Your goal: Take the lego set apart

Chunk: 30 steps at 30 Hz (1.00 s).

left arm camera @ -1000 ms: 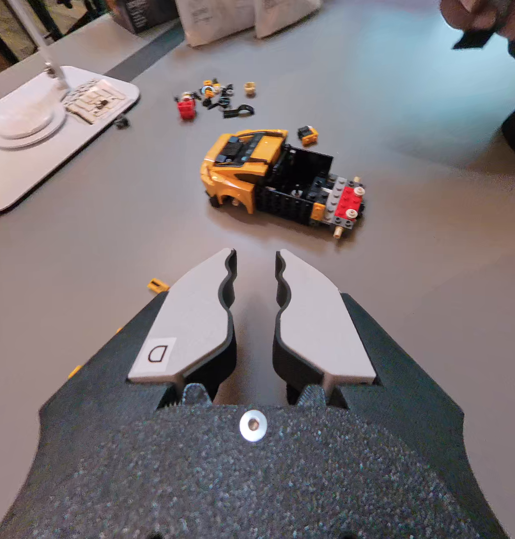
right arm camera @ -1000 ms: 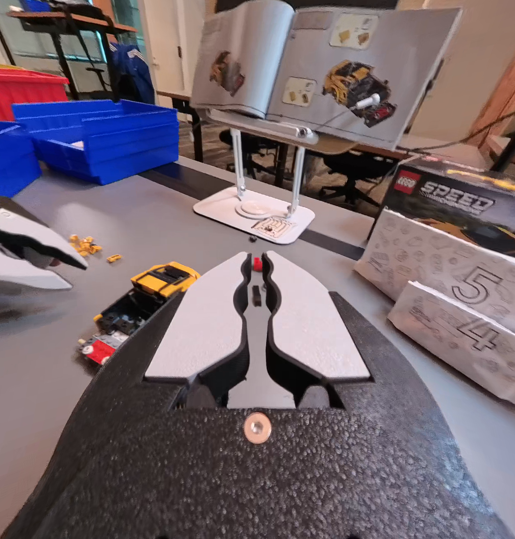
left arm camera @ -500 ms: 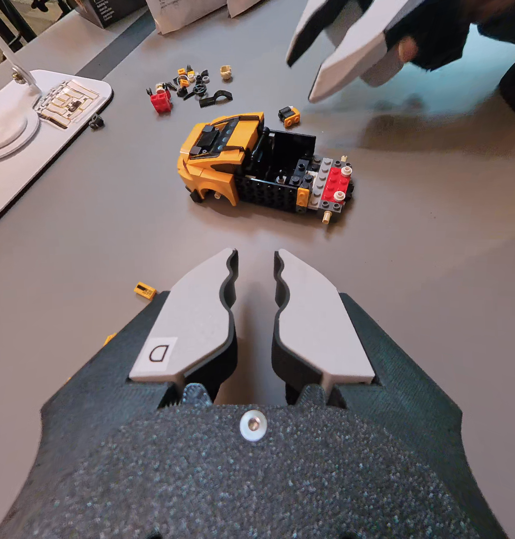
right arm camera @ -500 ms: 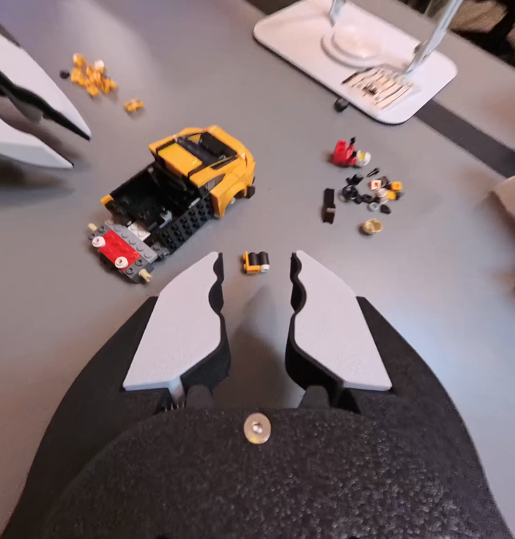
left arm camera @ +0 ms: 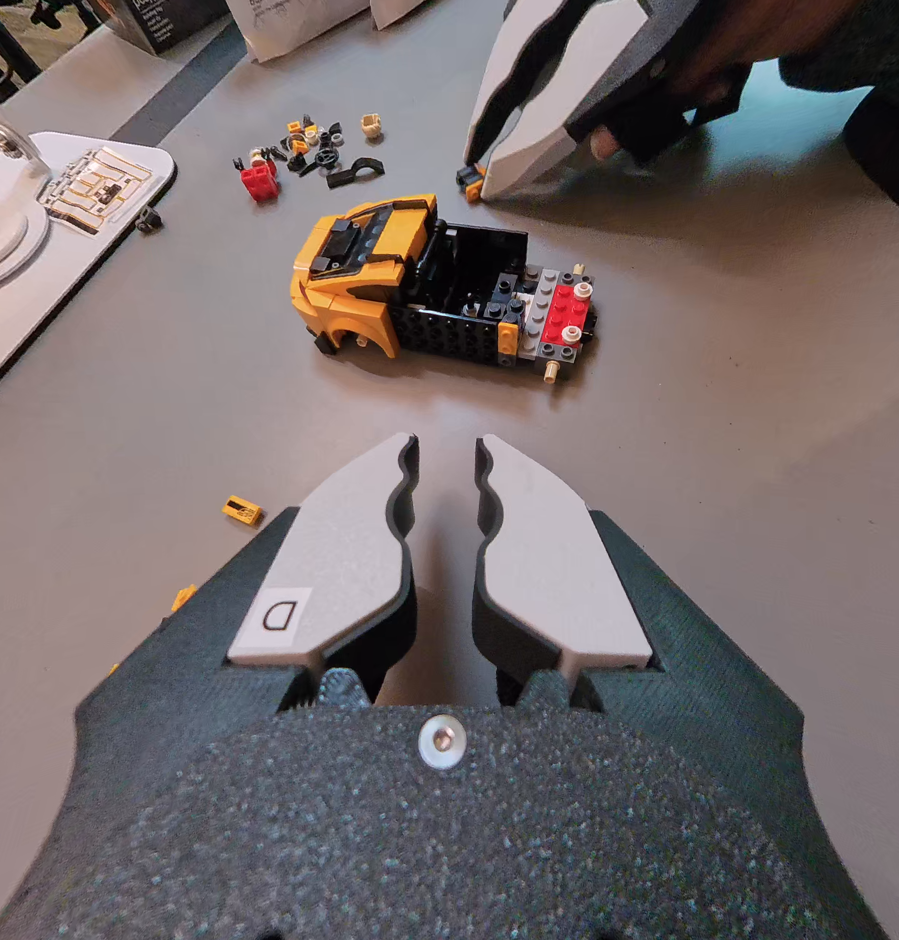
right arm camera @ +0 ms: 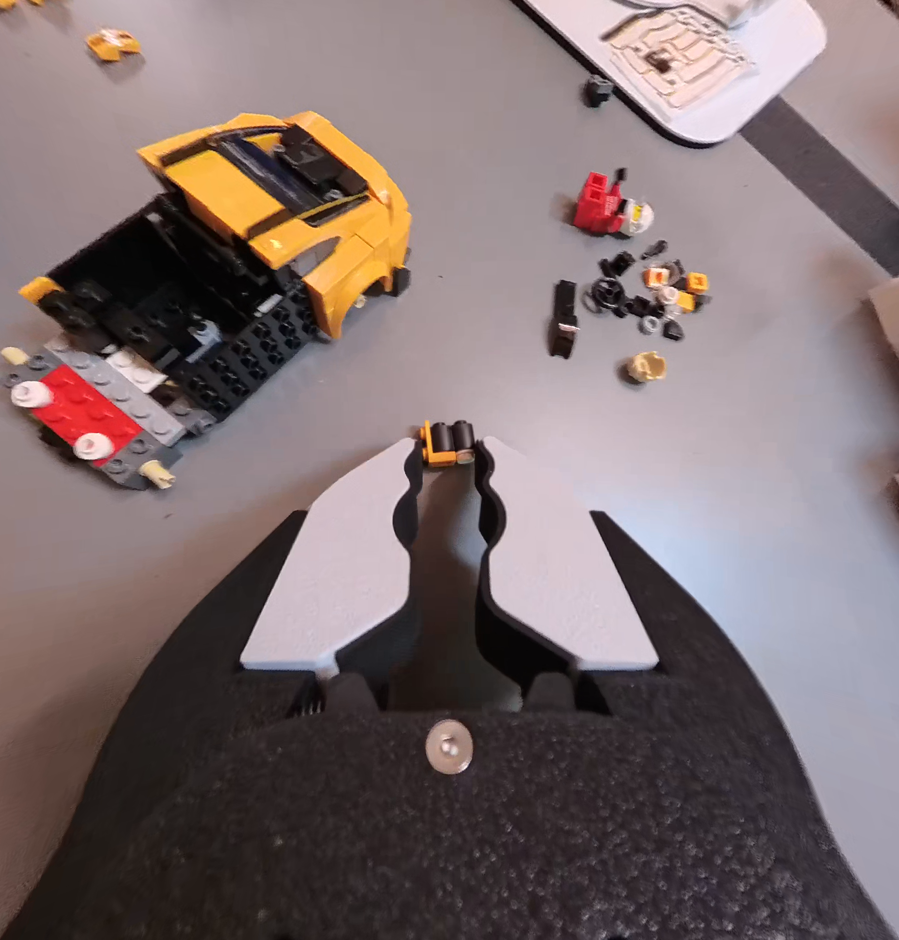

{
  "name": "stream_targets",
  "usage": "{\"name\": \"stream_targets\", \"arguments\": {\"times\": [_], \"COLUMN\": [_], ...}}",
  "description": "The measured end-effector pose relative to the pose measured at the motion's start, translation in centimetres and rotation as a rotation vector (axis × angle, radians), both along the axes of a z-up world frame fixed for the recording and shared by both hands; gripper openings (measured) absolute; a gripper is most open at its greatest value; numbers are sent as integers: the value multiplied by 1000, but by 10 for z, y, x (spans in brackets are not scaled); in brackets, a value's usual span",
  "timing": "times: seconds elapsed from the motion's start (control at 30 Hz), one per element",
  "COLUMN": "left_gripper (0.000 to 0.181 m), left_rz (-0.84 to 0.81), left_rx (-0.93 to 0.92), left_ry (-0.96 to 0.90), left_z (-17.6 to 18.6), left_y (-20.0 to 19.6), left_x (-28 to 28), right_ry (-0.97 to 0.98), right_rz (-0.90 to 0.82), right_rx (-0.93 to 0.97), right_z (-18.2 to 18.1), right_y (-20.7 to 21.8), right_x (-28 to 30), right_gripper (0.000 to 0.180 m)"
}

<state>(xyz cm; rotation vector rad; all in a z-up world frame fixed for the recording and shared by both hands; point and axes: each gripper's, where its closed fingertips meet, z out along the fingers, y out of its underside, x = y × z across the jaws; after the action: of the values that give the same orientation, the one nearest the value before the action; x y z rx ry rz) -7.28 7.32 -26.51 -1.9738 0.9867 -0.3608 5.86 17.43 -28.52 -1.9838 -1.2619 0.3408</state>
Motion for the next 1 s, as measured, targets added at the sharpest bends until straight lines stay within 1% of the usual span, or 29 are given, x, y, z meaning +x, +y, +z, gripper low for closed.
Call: {"name": "stream_targets", "arguments": {"times": [0.13, 0.2, 0.3, 0.37, 0.4, 0.5, 0.53, 0.6, 0.67, 0.77, 0.83, 0.93, 1.0], "left_gripper": [21, 21, 21, 22, 21, 21, 21, 21, 21, 21, 21, 21, 21], "left_rz": [5, 13, 27, 39, 47, 59, 62, 65, 65, 62, 62, 65, 70], "left_rx": [1, 6, 17, 23, 24, 19, 20, 33, 41, 43, 46, 57, 67], "left_ry": [5, 7, 4, -5, -10, -18, -12, 5, 15, 21, 27, 28, 24], "left_z": [-1, 0, 2, 4, 5, 6, 6, 7, 7, 7, 7, 8, 11], "left_y": [0, 1, 2, 3, 4, 5, 5, 5, 5, 4, 4, 4, 4], "left_x": [-1, -3, -7, -9, -10, -13, -14, -16, -17, -17, -17, -18, -18], "right_ry": [-12, -7, 59, 122, 162, 309, 320, 274, 235, 255, 260, 195, 197], "right_rz": [-90, -120, -105, -60, -31, 80, 108, 131, 118, 104, 99, 84, 79], "right_rx": [15, 54, 103, 99, 62, -163, -196, -165, -125, -139, -135, -93, -77], "right_z": [1, 5, 21, 30, 33, 40, 41, 38, 33, 31, 31, 22, 22], "right_y": [12, 17, 14, 3, -6, -48, -58, -68, -67, -63, -59, -53, -50], "right_x": [15, 20, 14, 2, -7, -43, -52, -62, -64, -62, -59, -52, -51], "right_gripper": [19, 26, 29, 30, 32, 44, 46, 48, 47, 38, 29, 14, 10]}}
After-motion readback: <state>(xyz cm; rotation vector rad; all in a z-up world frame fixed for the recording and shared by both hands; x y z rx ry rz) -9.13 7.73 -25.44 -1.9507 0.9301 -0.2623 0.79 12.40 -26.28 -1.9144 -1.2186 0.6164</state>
